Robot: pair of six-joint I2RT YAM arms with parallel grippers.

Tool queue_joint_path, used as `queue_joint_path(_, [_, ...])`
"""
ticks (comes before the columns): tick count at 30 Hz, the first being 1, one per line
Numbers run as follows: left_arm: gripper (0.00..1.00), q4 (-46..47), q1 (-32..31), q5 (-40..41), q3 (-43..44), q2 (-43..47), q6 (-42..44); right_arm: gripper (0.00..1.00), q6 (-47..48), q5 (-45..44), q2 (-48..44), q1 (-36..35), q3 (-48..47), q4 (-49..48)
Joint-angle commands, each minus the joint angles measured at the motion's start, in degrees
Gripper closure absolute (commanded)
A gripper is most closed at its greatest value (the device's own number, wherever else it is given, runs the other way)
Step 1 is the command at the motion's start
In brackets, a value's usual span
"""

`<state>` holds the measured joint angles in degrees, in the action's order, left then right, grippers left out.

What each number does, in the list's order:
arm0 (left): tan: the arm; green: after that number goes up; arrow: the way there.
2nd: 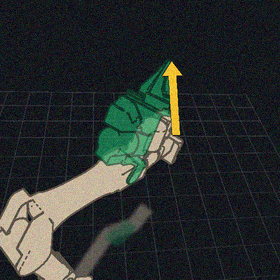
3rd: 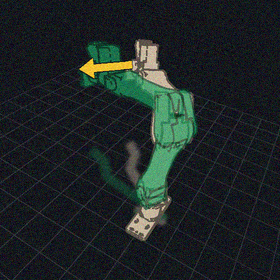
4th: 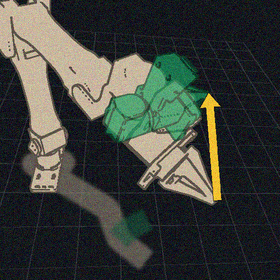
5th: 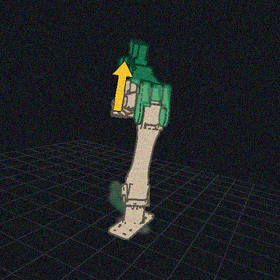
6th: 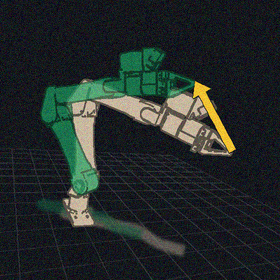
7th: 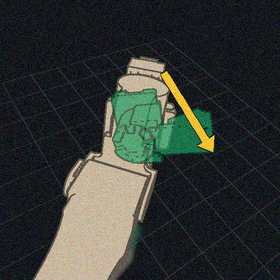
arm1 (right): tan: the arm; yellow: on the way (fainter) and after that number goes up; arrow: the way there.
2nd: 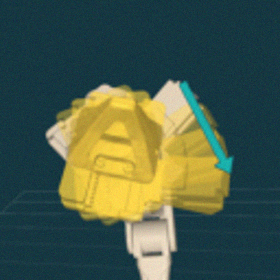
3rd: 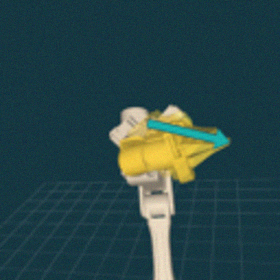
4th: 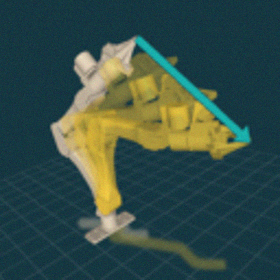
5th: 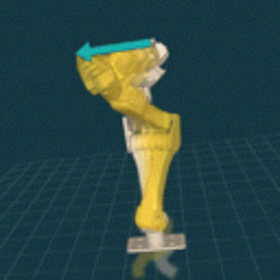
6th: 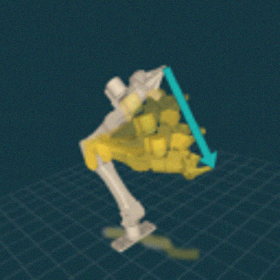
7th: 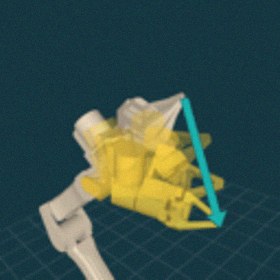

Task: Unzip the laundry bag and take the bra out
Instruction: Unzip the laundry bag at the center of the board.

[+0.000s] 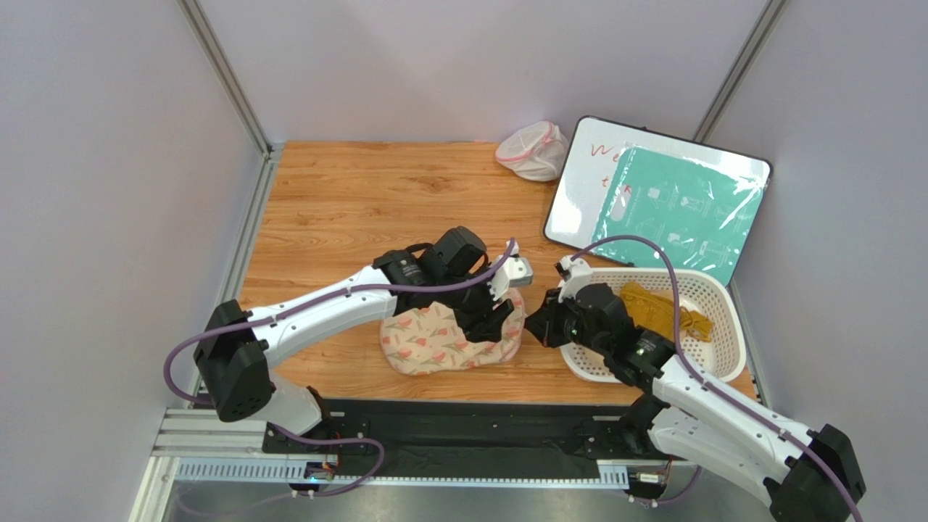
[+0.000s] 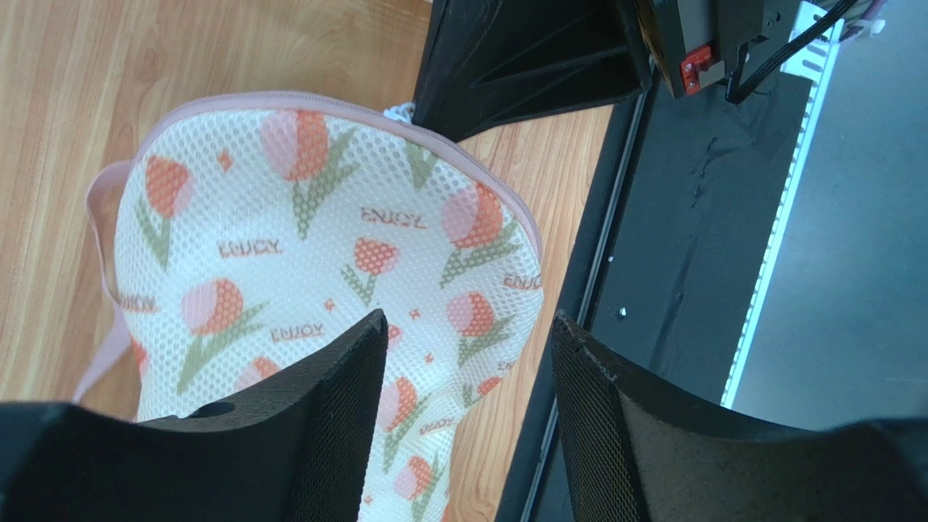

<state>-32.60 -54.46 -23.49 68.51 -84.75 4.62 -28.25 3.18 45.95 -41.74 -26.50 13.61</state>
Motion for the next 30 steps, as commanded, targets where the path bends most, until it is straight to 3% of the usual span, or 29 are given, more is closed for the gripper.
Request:
queue_joint_path(1, [0.34, -0.01, -0.3, -2.09, 0.31, 1.69, 0.04, 1.0, -2.86, 1.04, -1.92, -2.56, 1.1, -3.85])
queue_joint_path(17, [0.3, 1.13, -1.44, -1.3, -0.13, -1.12, -1.28, 1.0, -8.48, -3.09, -3.67, -12.66, 3.65, -6.75])
queue_joint_path(30, [0.29, 0.34, -2.32, 1.42, -0.13, -4.1, -2.16, 1.0, -7.79, -5.82, -3.94, -13.19, 1.98, -5.7])
